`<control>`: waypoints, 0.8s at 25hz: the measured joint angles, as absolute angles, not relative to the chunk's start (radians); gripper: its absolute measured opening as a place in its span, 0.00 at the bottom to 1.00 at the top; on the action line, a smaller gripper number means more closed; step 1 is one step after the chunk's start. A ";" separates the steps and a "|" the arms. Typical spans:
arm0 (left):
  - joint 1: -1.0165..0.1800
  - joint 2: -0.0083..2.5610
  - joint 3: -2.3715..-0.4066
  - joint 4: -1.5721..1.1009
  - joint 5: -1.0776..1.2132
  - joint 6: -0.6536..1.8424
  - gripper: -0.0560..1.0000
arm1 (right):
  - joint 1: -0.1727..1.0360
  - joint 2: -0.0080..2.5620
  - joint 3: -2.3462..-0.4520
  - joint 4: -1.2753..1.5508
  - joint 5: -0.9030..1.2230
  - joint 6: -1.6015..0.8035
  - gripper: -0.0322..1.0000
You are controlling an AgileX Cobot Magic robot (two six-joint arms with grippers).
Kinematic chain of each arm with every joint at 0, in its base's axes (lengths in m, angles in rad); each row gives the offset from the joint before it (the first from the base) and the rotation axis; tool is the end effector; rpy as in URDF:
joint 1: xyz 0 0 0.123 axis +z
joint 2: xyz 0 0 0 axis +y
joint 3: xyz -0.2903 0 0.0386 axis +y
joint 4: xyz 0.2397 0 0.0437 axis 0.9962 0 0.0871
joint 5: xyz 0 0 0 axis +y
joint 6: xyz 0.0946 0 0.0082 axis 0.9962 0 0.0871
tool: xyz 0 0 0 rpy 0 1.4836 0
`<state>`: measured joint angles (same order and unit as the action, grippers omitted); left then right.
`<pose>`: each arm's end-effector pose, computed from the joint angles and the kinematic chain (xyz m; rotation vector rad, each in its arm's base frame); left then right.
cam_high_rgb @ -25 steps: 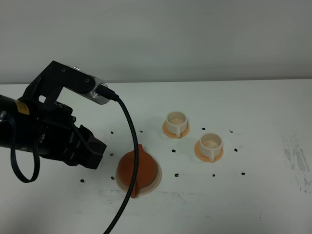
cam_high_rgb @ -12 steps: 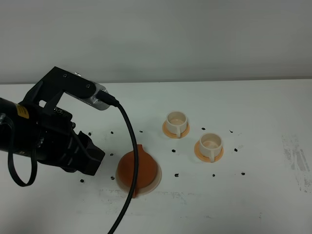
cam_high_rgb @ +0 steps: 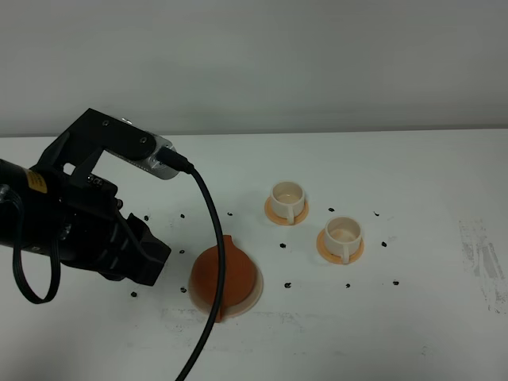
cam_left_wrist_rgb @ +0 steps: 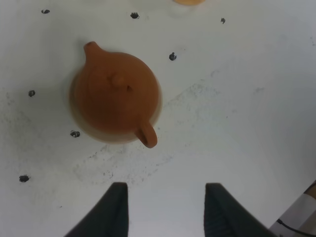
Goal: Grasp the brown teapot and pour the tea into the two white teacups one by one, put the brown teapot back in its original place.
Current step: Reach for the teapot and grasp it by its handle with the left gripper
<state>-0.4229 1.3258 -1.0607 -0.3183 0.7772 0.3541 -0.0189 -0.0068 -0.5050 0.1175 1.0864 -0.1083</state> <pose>0.2333 -0.1279 0.3191 0.7666 2.3929 -0.4003 -0.0192 0.0102 0.2711 -0.0998 2.0506 0.0619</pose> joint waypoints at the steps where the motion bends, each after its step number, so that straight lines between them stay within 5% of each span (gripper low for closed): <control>1: -0.423 1.326 -1.061 -0.318 0.777 0.354 0.42 | -0.019 -0.007 -0.505 0.118 1.086 -0.108 0.54; 9: -0.436 1.323 -1.050 -0.366 0.789 0.353 0.42 | -0.019 -0.007 -0.505 0.120 1.086 -0.107 0.54; 20: -0.646 1.301 -0.922 -0.243 0.611 0.116 0.42 | -0.019 -0.007 -0.505 0.122 1.086 -0.107 0.54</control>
